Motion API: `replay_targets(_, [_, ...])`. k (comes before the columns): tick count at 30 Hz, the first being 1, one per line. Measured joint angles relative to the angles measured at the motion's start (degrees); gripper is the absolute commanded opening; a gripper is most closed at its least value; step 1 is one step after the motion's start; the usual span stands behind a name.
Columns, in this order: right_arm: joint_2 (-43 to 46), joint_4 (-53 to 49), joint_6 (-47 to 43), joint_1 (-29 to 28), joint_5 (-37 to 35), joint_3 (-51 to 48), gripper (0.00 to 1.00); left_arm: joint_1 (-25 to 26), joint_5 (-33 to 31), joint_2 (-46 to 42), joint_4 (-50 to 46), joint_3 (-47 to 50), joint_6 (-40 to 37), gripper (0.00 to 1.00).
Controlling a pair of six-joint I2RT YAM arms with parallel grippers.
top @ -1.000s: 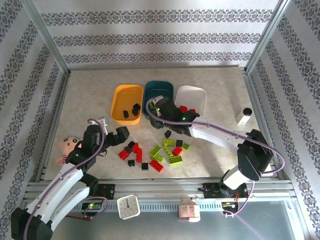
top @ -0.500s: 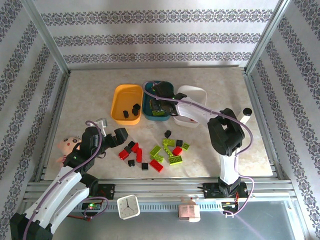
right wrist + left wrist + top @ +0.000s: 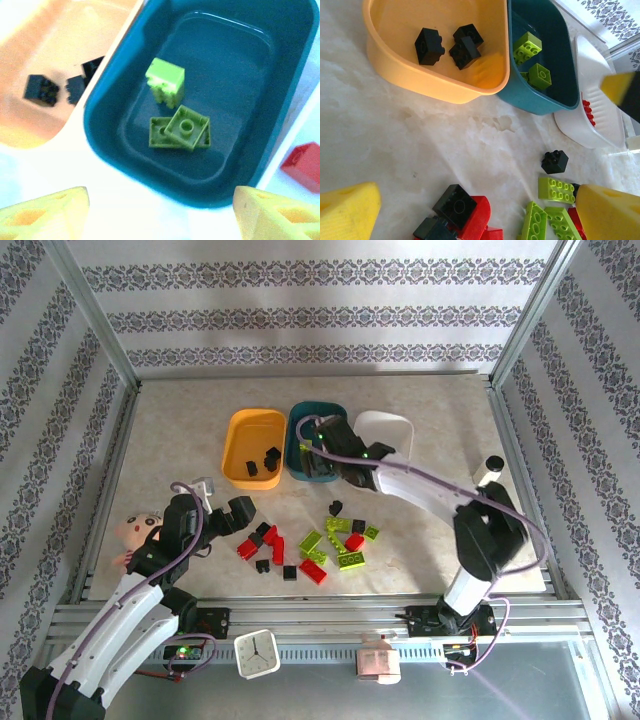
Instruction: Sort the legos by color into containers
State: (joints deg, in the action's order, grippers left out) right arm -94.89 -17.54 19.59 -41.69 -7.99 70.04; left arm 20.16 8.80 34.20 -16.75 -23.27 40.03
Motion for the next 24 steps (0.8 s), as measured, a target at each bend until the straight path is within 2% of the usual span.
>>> replay_targets(5, [5.77,3.5,4.46,-3.41,-1.07,-11.47,0.77,0.0,0.02,-0.2,0.0,1.66,0.87,1.0])
replay_targets(12, [2.36,6.62,11.61,-3.48,-1.77,-18.8,0.75,0.0,0.02,-0.94,-0.02,2.95,1.62,1.0])
replay_targets(24, [-4.24,10.86,15.87,-3.48,-2.03,-18.91,0.52,0.0,-0.02,-3.19,-0.04,3.72,2.34,1.0])
